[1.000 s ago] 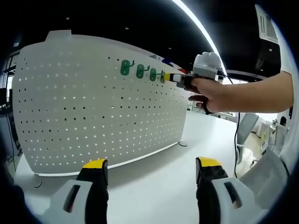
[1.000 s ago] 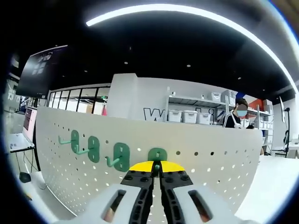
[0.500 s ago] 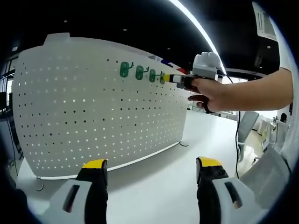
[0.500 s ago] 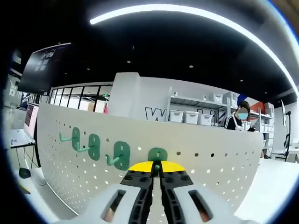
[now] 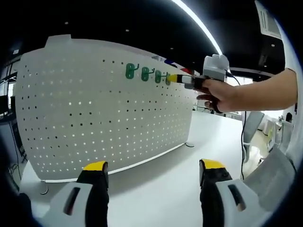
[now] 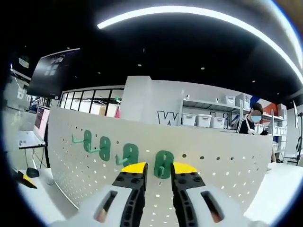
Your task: Insert the hook assembly into the mounting plate slot until the hook locks in place.
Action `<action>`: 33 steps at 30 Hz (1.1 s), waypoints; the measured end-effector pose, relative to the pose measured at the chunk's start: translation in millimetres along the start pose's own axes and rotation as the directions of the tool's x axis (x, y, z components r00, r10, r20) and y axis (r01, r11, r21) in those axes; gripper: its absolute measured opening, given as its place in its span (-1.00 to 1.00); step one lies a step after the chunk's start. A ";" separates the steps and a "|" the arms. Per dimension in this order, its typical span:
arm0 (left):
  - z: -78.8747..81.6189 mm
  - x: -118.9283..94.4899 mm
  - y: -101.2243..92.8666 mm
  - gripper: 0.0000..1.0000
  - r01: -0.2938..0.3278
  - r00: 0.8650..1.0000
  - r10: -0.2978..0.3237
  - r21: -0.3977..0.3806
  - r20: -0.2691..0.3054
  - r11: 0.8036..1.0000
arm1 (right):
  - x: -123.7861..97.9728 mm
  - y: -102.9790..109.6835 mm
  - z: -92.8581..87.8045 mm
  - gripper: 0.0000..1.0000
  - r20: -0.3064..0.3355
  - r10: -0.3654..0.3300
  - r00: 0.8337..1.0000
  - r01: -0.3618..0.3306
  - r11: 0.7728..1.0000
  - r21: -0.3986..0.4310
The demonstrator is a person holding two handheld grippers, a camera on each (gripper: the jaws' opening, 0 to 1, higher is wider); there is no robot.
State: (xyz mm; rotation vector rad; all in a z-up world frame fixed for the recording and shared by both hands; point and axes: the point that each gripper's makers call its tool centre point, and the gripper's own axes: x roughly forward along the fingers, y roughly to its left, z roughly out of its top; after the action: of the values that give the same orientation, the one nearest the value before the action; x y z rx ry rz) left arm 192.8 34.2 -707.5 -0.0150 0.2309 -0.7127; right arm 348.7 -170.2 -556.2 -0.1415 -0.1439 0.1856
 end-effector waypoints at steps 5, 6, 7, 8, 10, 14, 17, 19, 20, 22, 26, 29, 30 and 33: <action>1.5 -0.2 -0.8 0.64 0.002 1.000 -0.002 0.007 0.005 1.000 | -6.3 12.8 -9.9 -0.22 -0.018 0.068 0.998 -0.068 0.998 0.018; 1.5 -0.3 -0.5 0.65 0.000 1.000 0.000 0.009 0.005 1.000 | -7.7 14.4 -9.8 -0.20 -0.012 0.075 0.997 -0.075 0.997 0.018; 1.4 -0.4 -0.5 0.65 0.001 1.000 -0.001 0.009 0.005 1.000 | -9.5 16.5 -9.8 -0.17 -0.005 0.087 0.996 -0.087 0.996 0.031; 1.3 -0.6 -0.2 0.65 0.000 1.000 0.000 0.010 0.004 1.000 | -10.2 18.0 -9.0 -0.09 0.006 0.093 0.996 -0.093 0.994 0.051; 1.6 -0.9 0.2 0.66 -0.002 1.000 0.002 0.008 0.006 1.000 | -12.4 20.4 -9.6 0.02 0.007 0.102 0.995 -0.102 0.993 0.061; 1.1 -0.5 -0.1 0.66 0.000 1.000 0.000 0.009 0.004 1.000 | -11.8 24.6 -11.9 0.08 0.001 0.113 0.994 -0.113 0.990 0.082; 2.2 -0.4 -0.2 0.66 0.001 1.000 -0.001 0.009 0.008 1.000 | -11.6 26.8 -9.4 0.09 0.008 0.117 0.993 -0.117 0.990 0.076; 3.1 -0.4 0.2 0.66 0.000 1.000 0.000 0.009 0.008 1.000 | -12.1 27.8 -9.7 0.07 0.004 0.122 0.993 -0.122 0.990 0.067; 3.3 -0.3 0.4 0.65 -0.001 1.000 0.000 0.008 0.008 1.000 | -12.8 27.6 -9.5 0.07 0.006 0.124 0.992 -0.124 0.990 0.071; 4.2 -0.4 1.0 0.65 -0.003 1.000 0.003 0.009 0.010 1.000 | -17.3 24.5 -9.0 0.07 0.010 0.127 0.992 -0.128 0.989 0.077; 5.7 0.0 -0.1 0.66 0.002 1.000 -0.002 0.006 0.009 1.000 | -25.5 22.2 -12.7 0.08 0.021 0.144 0.989 -0.145 0.985 0.090; 9.6 0.3 1.5 0.66 0.001 1.000 -0.001 0.002 0.025 1.000 | -31.9 22.9 -20.0 0.09 0.010 0.152 0.988 -0.152 0.982 0.110; 9.6 0.6 1.8 0.66 0.000 1.000 0.000 0.006 0.023 1.000 | -35.2 23.8 -21.0 0.09 0.013 0.159 0.987 -0.159 0.981 0.115; 11.0 0.9 2.4 0.66 -0.001 1.000 0.001 0.010 0.026 1.000 | -42.3 26.4 -26.3 0.09 0.005 0.176 0.984 -0.175 0.978 0.115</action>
State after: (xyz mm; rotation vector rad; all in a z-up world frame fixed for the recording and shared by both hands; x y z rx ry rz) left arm 197.4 34.7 -697.2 -0.0141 0.2025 -0.7126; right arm 307.0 -156.1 -591.5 -0.0397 -0.1152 0.3690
